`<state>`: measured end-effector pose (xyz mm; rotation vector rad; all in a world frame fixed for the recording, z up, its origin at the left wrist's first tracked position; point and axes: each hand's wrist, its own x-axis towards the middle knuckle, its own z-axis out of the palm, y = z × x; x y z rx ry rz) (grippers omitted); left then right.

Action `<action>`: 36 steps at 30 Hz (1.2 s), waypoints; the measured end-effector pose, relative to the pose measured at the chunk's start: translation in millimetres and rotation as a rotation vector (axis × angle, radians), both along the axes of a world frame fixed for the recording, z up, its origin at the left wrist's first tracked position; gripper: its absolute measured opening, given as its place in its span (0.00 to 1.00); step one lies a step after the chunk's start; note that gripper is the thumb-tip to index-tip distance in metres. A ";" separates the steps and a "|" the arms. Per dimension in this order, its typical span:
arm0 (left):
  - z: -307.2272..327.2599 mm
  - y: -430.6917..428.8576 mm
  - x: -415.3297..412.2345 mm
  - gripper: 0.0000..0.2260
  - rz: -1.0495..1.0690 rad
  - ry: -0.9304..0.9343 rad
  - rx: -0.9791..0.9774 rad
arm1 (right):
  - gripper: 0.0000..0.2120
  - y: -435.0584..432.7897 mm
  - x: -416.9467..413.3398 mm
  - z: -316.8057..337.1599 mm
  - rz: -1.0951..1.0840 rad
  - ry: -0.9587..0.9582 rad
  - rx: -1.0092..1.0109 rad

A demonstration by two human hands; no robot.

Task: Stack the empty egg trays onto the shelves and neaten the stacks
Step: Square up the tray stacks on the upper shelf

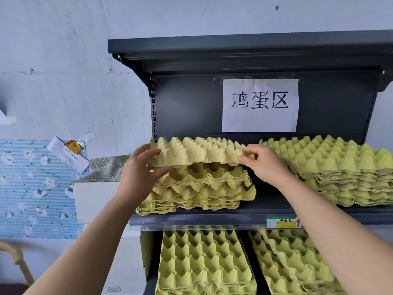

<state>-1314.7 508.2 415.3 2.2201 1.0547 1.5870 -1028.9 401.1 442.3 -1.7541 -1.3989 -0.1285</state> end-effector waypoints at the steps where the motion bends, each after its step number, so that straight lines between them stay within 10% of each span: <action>1: 1.1 -0.8 0.9 0.26 0.004 -0.019 0.011 | 0.20 0.1 -1.7 0.0 0.000 -0.001 -0.019; 36: -12.7 2.8 -32.3 0.40 -0.151 0.260 -0.055 | 0.17 8.6 -32.0 4.1 0.120 -0.247 -0.045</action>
